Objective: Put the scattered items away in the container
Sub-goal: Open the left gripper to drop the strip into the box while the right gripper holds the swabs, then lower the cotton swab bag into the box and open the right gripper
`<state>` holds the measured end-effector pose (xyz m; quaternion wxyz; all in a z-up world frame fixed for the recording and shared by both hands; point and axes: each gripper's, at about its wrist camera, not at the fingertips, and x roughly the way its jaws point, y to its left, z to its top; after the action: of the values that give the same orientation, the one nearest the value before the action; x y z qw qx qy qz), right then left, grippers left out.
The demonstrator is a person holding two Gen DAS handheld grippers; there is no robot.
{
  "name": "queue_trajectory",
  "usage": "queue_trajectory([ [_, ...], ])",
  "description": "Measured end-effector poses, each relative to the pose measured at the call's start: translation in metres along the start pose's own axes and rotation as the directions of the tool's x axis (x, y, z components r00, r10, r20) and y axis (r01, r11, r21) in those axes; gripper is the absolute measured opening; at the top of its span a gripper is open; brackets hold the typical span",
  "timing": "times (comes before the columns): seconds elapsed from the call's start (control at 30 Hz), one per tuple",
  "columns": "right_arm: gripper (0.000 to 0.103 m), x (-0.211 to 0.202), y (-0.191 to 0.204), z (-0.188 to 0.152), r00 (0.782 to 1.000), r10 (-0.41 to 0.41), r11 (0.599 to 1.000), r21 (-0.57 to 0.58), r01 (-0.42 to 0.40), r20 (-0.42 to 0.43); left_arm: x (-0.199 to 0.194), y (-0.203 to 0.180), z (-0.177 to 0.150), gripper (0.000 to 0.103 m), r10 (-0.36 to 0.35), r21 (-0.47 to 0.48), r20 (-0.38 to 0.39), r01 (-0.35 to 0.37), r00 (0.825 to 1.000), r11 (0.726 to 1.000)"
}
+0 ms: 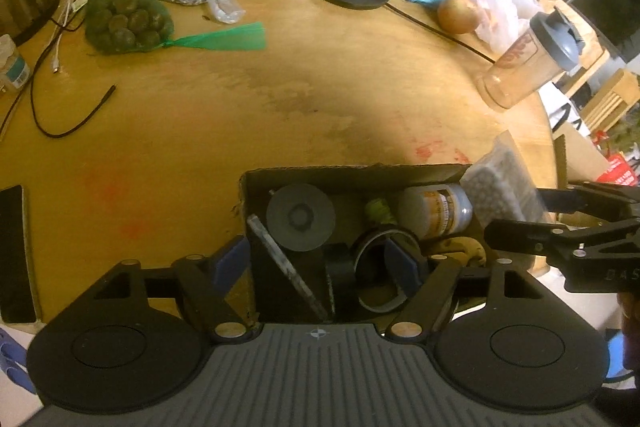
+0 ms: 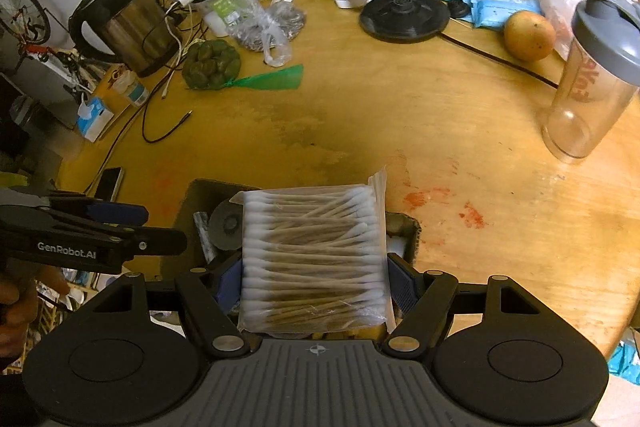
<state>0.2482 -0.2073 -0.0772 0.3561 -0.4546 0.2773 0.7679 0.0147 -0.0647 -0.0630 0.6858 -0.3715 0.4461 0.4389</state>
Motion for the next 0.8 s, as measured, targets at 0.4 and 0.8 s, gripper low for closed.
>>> queue_trajectory([
  [0.4, 0.103, 0.011, 0.022, 0.009, 1.000, -0.002, 0.998, -0.059, 0.001, -0.021, -0.008, 0.009, -0.005, 0.081, 0.037, -0.052, 0.014, -0.036, 0.999, 0.998],
  [0.8, 0.103, 0.008, 0.023, 0.008, 0.994, -0.086, 0.993, -0.079, 0.091, 0.065, -0.026, 0.007, 0.001, 0.096, 0.076, -0.078, 0.186, -0.062, 0.980, 0.995],
])
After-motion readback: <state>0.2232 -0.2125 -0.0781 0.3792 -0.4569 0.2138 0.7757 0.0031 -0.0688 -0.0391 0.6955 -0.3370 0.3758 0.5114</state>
